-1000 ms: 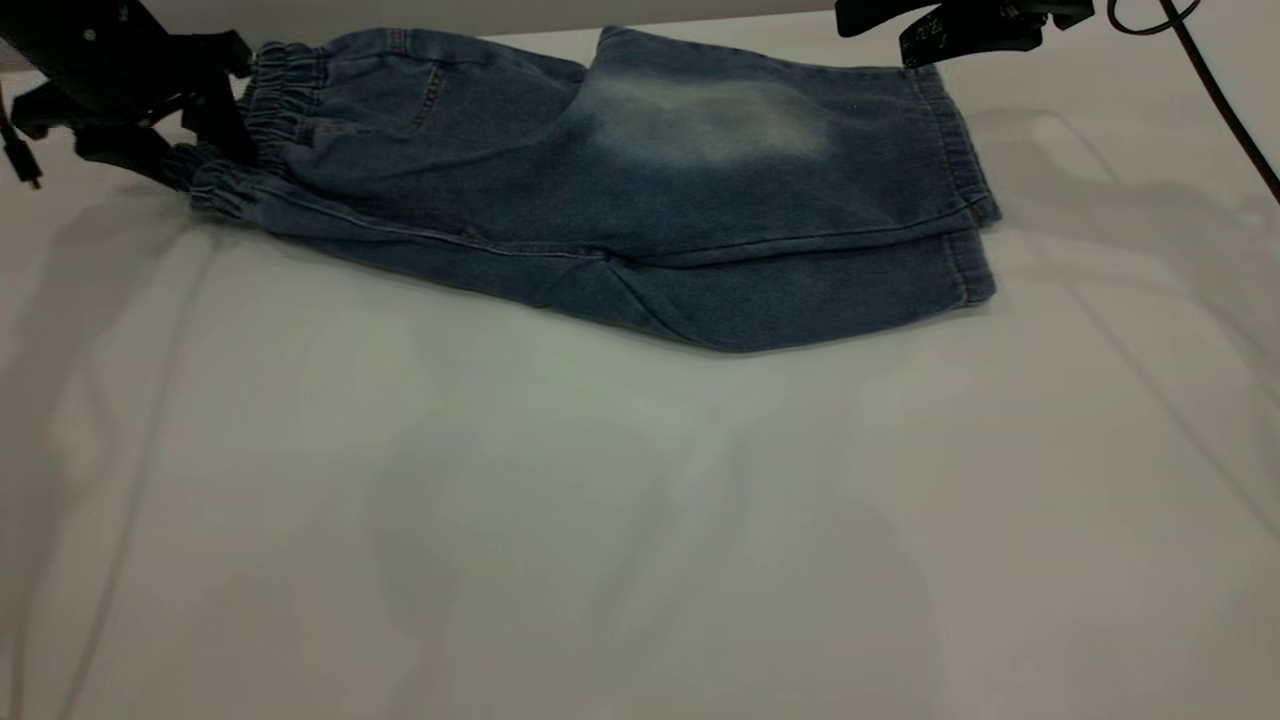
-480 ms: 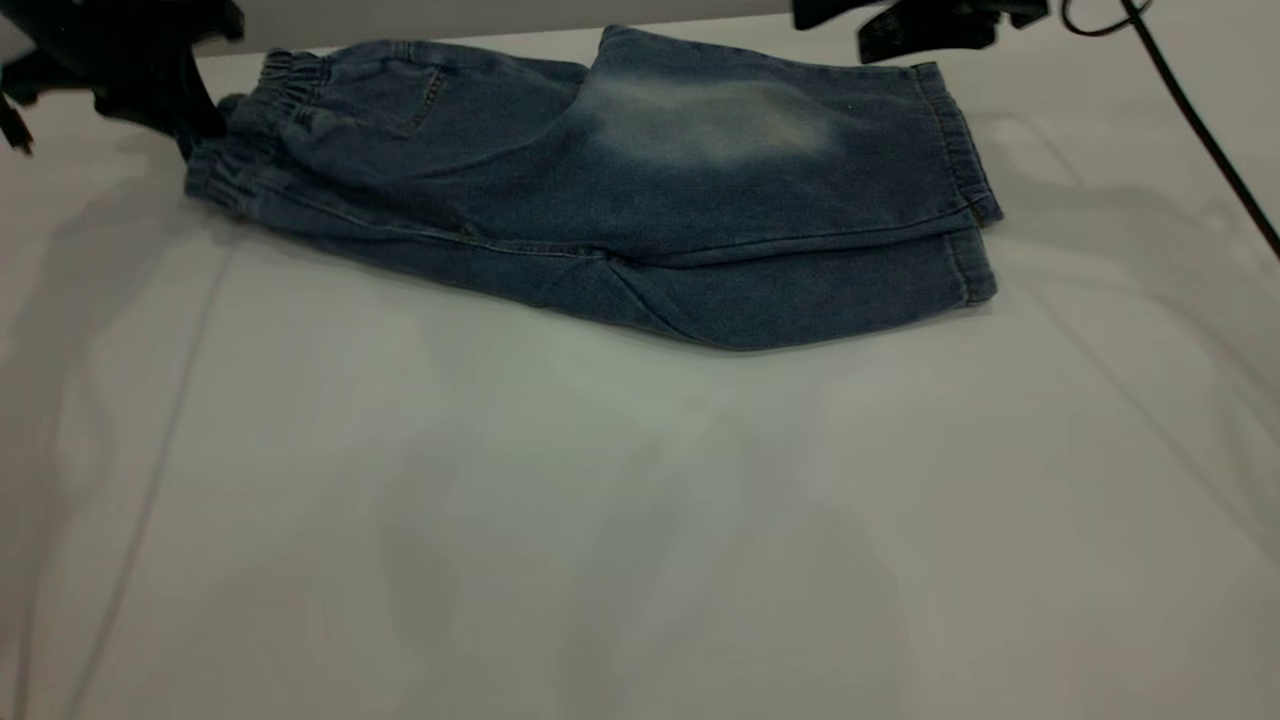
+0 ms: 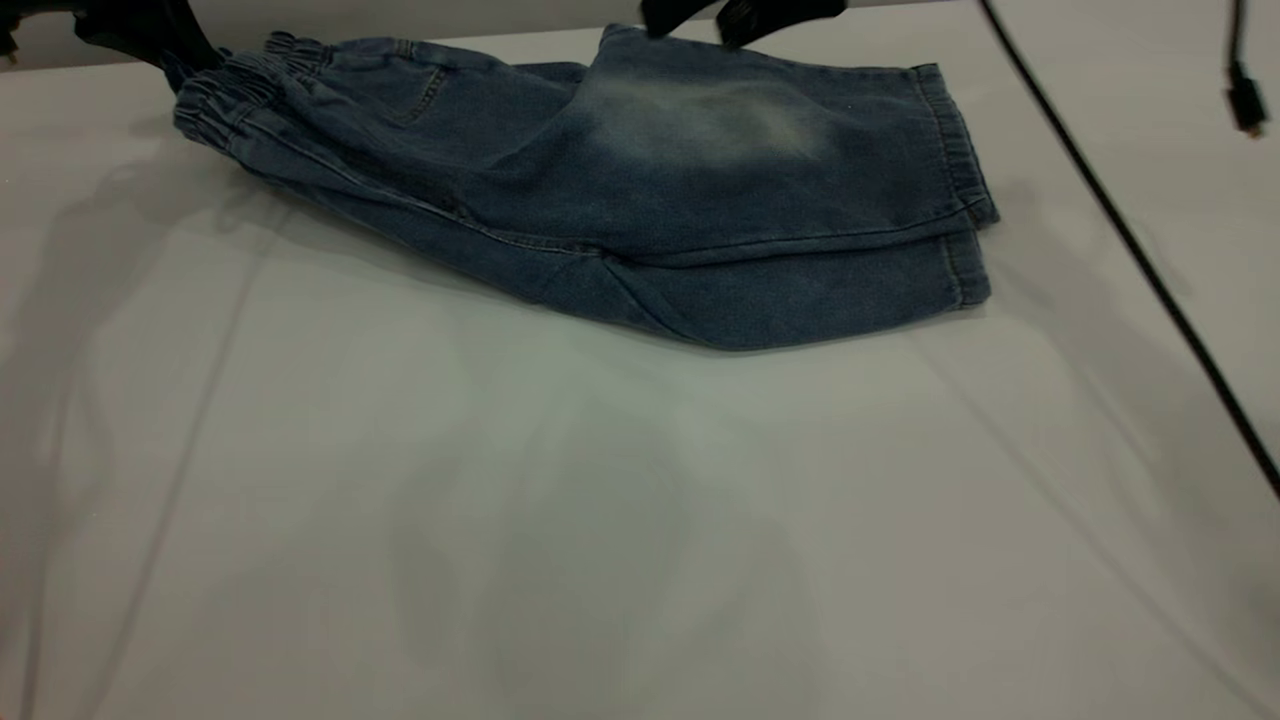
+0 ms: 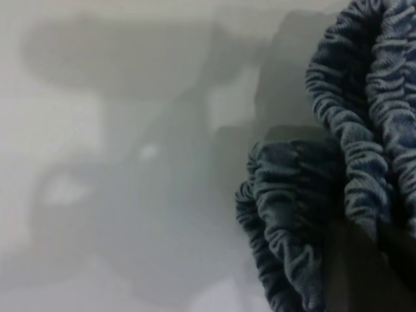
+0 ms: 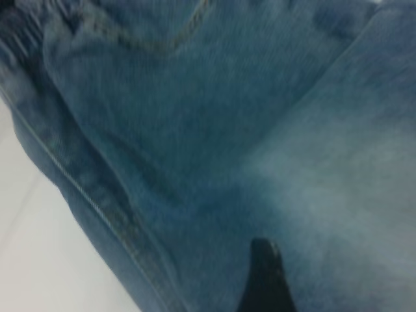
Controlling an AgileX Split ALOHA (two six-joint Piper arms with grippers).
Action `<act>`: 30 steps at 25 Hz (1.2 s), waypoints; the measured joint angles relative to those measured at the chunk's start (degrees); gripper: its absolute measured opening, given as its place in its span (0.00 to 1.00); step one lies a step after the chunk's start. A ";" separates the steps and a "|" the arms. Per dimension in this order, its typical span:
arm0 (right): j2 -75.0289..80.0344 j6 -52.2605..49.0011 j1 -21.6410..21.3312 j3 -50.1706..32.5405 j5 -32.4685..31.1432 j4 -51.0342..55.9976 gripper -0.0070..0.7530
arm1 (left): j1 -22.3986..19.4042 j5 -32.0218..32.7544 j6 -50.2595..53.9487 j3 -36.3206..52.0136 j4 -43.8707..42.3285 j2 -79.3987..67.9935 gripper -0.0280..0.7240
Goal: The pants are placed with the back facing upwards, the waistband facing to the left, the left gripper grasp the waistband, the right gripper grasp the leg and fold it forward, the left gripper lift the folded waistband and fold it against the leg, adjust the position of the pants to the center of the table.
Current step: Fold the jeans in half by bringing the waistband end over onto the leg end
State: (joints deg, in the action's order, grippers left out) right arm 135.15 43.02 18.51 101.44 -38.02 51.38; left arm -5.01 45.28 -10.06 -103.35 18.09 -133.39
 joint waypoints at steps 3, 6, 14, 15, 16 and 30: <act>3.01 -10.33 2.61 5.77 -3.34 -10.30 0.59 | 0.00 0.00 0.00 0.00 0.00 0.00 0.12; 5.94 -19.67 5.12 11.56 -6.93 -20.66 0.59 | 0.00 0.00 0.00 0.00 0.00 0.00 0.12; 11.93 -32.71 8.33 23.11 -11.06 -39.08 0.59 | 0.00 1.07 0.02 0.00 -0.04 -0.05 0.12; 12.69 -32.80 8.33 23.86 -11.12 -39.76 0.59 | 0.00 1.11 0.02 0.00 -0.04 -0.05 0.12; 13.33 -32.80 8.33 24.15 -11.00 -40.27 0.59 | 0.00 1.16 0.02 0.00 -0.04 -0.05 0.12; 16.88 -32.55 8.35 24.17 -11.39 -39.58 0.59 | 4.20 8.81 -8.95 -10.17 8.54 -0.05 0.12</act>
State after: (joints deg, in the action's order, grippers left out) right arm 152.03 10.47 26.87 125.61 -49.41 11.80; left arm -0.81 54.09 -19.01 -113.52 26.63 -133.44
